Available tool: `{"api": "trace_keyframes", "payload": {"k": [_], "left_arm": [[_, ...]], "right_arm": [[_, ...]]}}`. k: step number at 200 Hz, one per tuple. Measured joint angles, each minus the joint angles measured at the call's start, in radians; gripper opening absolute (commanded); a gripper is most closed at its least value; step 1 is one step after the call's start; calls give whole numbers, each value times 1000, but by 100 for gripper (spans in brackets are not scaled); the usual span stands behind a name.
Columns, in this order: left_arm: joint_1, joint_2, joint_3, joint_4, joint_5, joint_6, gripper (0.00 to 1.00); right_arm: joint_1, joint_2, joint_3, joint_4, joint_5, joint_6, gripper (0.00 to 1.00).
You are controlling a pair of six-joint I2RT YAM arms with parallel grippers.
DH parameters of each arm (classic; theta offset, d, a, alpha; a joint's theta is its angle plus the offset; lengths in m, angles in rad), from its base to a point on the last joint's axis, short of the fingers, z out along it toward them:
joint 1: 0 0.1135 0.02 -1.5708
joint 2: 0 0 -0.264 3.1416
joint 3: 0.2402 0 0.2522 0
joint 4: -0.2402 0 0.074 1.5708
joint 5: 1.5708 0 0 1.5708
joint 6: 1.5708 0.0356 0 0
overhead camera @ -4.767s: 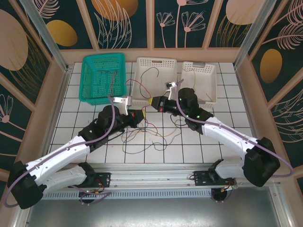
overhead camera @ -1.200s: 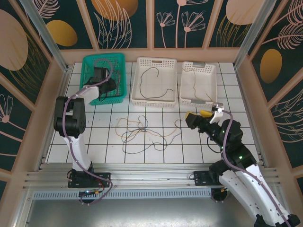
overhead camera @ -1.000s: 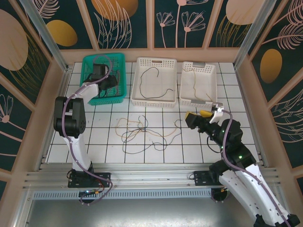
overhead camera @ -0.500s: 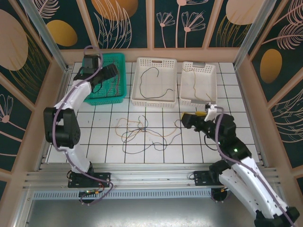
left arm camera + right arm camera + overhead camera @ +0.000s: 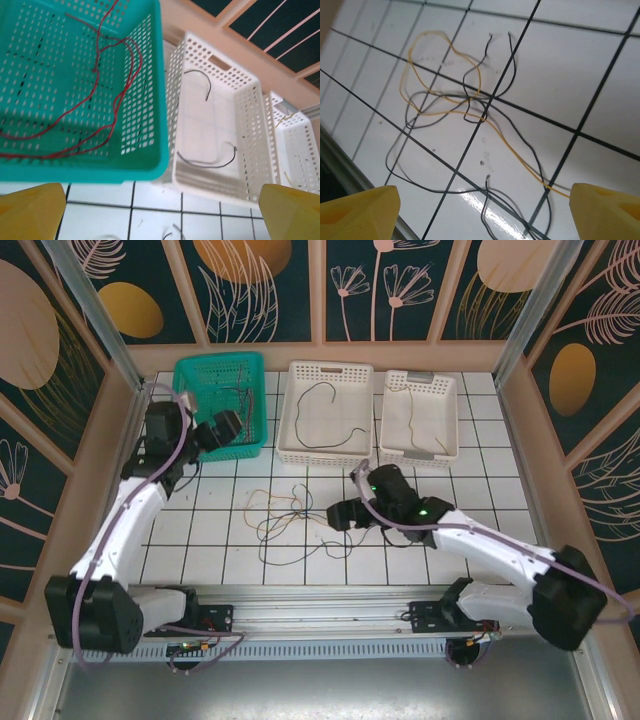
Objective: Untangle the cables
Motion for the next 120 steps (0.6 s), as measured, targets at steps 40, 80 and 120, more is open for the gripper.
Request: {"api": "trace_keyframes", "payload": {"k": [40, 80, 120], "left_arm": [[0, -126, -143, -17, -47, 22, 99], [0, -162, -157, -16, -93, 35, 99], [0, -172, -157, -17, -117, 44, 98]], "right_arm": [[121, 286, 158, 23, 54, -23, 77], [167, 482, 293, 35, 87, -47, 70], [169, 585, 345, 32, 107, -58, 60]]}}
